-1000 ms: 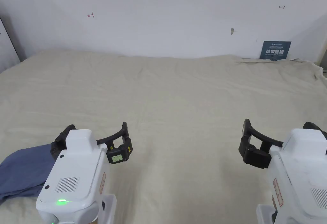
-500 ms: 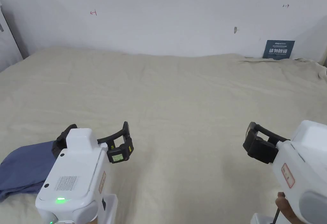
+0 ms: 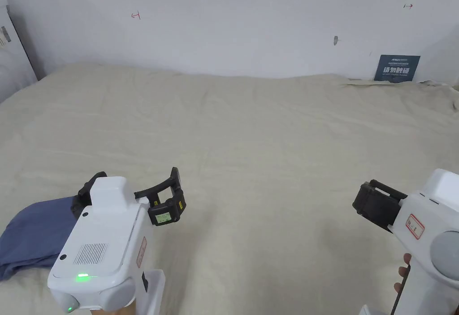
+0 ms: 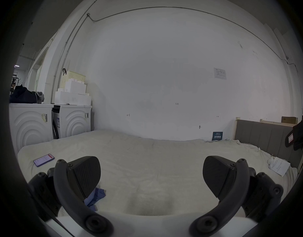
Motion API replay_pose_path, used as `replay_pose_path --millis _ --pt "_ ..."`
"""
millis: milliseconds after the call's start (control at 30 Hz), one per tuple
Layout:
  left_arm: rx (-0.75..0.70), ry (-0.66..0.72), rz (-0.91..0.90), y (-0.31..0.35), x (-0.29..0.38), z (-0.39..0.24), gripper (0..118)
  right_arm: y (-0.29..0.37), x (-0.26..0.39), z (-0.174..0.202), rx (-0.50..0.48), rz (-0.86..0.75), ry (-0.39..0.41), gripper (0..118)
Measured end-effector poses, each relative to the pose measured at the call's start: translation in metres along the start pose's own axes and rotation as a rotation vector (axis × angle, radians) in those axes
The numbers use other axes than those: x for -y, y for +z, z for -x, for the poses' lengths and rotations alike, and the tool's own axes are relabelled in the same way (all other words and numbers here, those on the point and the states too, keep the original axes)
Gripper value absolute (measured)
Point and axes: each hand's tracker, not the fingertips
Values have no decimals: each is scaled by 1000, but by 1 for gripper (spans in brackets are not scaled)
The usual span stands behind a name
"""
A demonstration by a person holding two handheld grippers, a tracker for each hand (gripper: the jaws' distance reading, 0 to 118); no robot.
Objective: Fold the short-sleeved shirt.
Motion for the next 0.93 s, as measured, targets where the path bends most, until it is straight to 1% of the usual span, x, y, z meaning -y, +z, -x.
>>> replay_pose_path --millis 133,333,367,433,500,633,767,933 --pt "3 -6 -2 -1 -1 0 118 2 3 4 -19 -28 63 111" --pt "8 -14 -8 0 -3 -1 118 5 4 8 -18 -43 83 111" --pt "9 -15 -10 0 -3 -2 118 7 5 7 -53 -86 92 111" --pt "11 -18 -10 0 -4 -2 118 9 9 2 -101 -155 77 111" --pt "8 -21 -12 0 -4 -3 118 10 13 1 -88 -219 63 111" --pt "9 -18 -10 -1 -4 -3 118 10 23 -2 -121 -384 126 111" --pt "9 -23 -13 -1 -4 -4 118 11 28 2 -94 -462 201 111" --pt "8 -24 -13 -1 -3 -4 118 7 34 2 -79 -553 256 111"
